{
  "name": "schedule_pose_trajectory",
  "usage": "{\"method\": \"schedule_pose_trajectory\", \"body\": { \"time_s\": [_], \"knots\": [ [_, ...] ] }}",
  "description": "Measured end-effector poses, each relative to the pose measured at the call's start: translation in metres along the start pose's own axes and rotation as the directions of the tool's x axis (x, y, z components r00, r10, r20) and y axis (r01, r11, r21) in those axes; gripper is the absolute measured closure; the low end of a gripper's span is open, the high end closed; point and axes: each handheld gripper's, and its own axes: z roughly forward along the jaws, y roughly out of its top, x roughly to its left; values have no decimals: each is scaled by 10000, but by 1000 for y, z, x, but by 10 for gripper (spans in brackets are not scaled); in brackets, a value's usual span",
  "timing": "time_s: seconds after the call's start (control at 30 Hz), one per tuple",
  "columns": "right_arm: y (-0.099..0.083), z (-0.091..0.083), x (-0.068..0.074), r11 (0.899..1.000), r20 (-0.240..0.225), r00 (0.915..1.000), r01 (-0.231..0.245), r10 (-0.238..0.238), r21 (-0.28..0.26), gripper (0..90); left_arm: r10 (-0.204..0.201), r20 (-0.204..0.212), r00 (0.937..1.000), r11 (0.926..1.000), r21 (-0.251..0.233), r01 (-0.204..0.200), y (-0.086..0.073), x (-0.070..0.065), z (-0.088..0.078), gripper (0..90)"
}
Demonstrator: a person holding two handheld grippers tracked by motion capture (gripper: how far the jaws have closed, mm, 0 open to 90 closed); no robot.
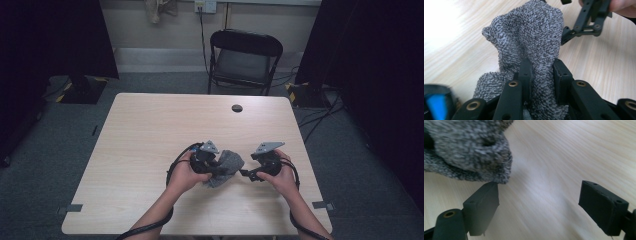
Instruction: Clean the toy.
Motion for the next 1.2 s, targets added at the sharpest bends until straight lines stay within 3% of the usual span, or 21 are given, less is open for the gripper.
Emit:
{"method": "schedule_pose_trajectory", "body": {
  "time_s": [0.3, 0.47, 0.53, 0.63, 0.73, 0.97, 1.2],
  "knots": [
    [-17, -16, -9, 9998, 241, 9995, -212, 212, 16, 165, -26, -56, 10000, 9993, 376, 28, 6, -2, 34, 722],
    [-17, -20, -10, 9998, 249, 9995, -173, 174, -38, 168, -80, 65, 9999, 9994, 331, 78, 4, -2, 43, 690],
    [-15, -20, -9, 10000, 242, 9997, -94, 94, -32, 168, -51, 54, 10000, 9995, 321, 49, 2, -2, 43, 638],
    [-12, -19, -8, 10000, 194, 9998, -37, 38, -69, 169, -72, 34, 10000, 10000, -12, 73, 0, 0, 38, 467],
    [-9, -19, -7, 9999, 138, 9999, -32, 34, -161, 172, -202, -33, 9998, 9998, 51, 203, -3, 2, 29, 362],
    [6, -21, 0, 9993, 81, 9994, 343, -341, -149, 168, -556, -203, 9982, 9984, -71, 555, -13, 8, 1, 312],
    [26, -18, 14, 9965, -199, 9965, 809, -813, -195, 172, -513, -712, 9961, 9981, -362, 488, -25, 13, -31, 286]
  ]
}}
